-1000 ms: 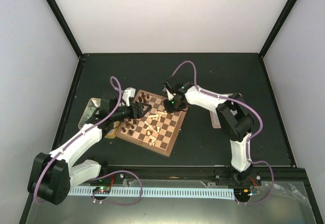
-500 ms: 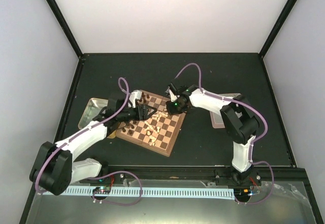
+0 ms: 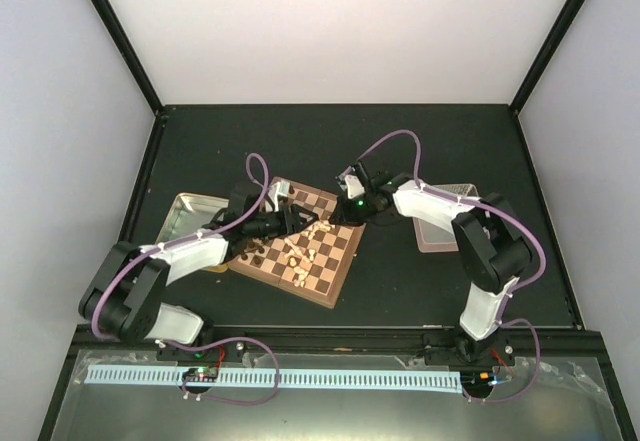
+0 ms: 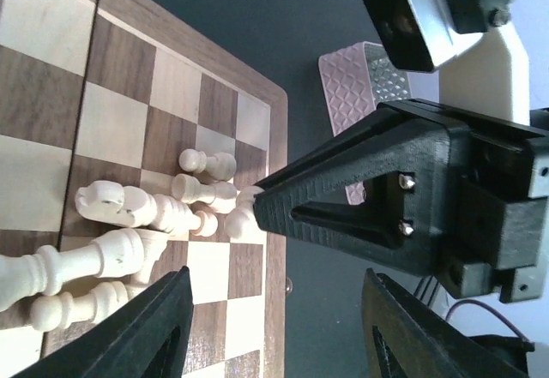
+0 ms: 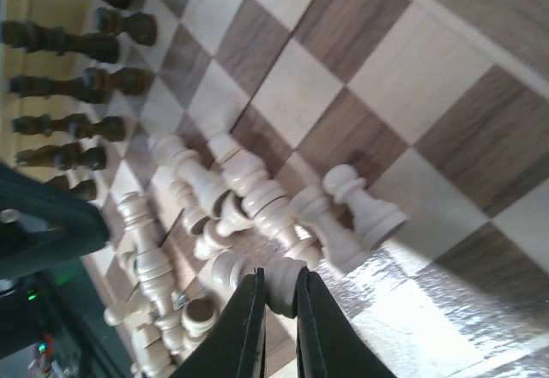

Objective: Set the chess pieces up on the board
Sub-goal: Place the chess piece on the chessboard.

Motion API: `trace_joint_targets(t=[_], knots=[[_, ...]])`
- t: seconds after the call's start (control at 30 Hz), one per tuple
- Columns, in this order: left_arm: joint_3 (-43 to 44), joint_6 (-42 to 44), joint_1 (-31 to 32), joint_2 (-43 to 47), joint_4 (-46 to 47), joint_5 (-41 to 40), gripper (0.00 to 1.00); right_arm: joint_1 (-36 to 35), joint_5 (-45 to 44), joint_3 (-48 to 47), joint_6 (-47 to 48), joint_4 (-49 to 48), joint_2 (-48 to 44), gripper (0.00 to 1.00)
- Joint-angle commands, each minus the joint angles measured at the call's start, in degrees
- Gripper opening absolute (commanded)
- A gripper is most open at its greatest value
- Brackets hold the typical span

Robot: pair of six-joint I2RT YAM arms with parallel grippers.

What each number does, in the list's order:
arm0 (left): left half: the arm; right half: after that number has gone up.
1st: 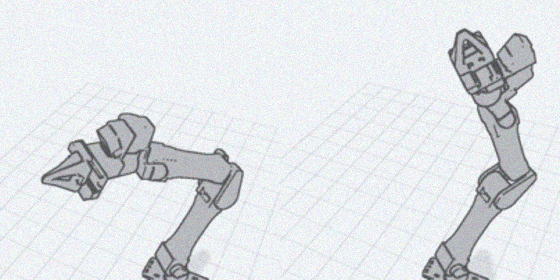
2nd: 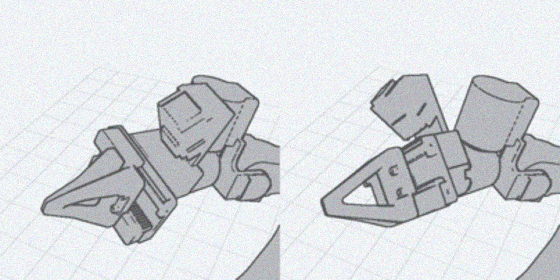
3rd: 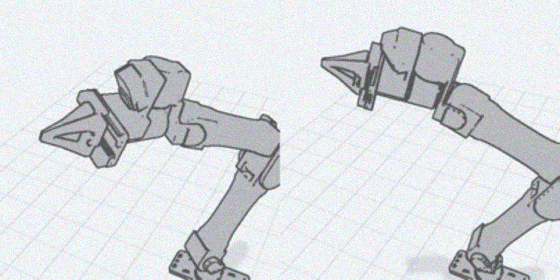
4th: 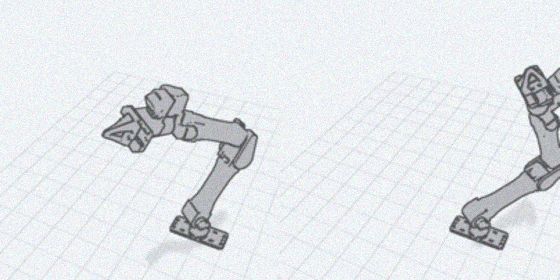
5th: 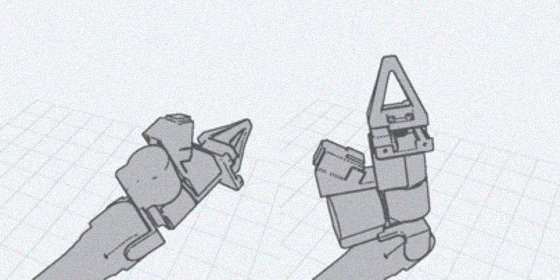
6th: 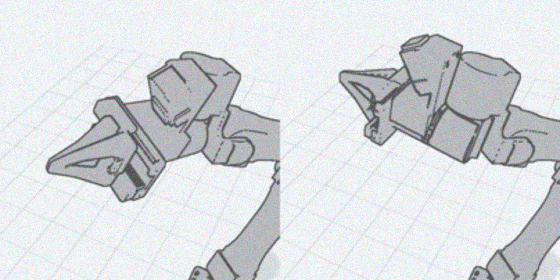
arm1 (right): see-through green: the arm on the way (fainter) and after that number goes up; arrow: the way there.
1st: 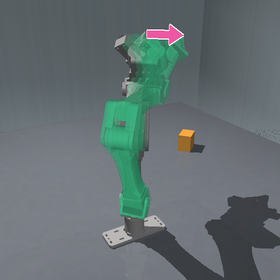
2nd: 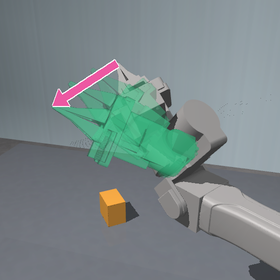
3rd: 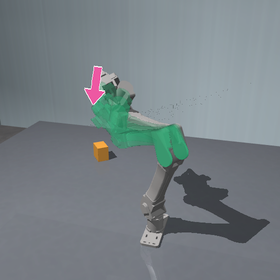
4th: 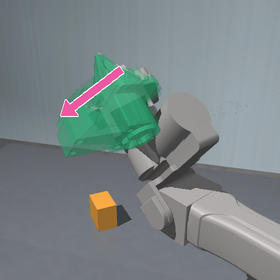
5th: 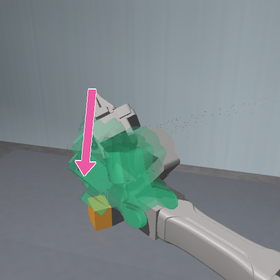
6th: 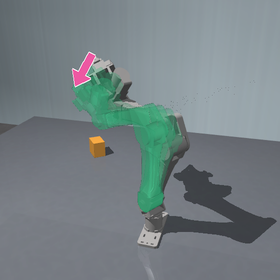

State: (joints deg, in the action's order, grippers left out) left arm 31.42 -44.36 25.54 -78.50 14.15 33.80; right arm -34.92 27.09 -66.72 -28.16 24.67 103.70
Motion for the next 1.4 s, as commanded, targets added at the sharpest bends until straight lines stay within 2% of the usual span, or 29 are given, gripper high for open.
trace_joint_targets(t=[0.0,0.23,0.67,0.73,0.87,1.0,1.23,1.37], knots=[[1.25,-5.27,0.99,-3.15,8.31,3.95,0.54,0.78,9.48,2.25,-2.63,-6.60,-2.61,0.07],[2.49,-7.48,1.87,-6.15,10.80,4.45,0.44,1.07,16.74,5.09,-6.07,-12.21,-4.06,0.07],[2.37,-6.80,2.39,-6.41,9.94,3.70,0.11,1.25,19.43,7.92,-11.34,-17.47,-5.00,0.07],[2.33,-6.72,2.54,-6.22,9.62,3.48,0.11,1.32,19.46,8.25,-12.41,-18.25,-5.04,0.07],[2.26,-6.21,2.76,-5.51,8.78,3.42,0.20,1.59,19.40,9.09,-14.84,-20.11,-5.04,0.07],[1.90,-5.84,2.93,-4.81,8.69,3.61,0.20,2.19,19.60,10.35,-17.53,-22.69,-4.90,0.07],[2.12,-6.13,3.33,-4.71,8.99,3.81,0.04,2.98,20.01,12.18,-21.39,-26.35,-5.10,0.07],[2.45,-5.96,3.79,-4.53,8.46,3.02,0.02,3.25,19.35,12.64,-22.02,-26.77,-5.75,0.08]])
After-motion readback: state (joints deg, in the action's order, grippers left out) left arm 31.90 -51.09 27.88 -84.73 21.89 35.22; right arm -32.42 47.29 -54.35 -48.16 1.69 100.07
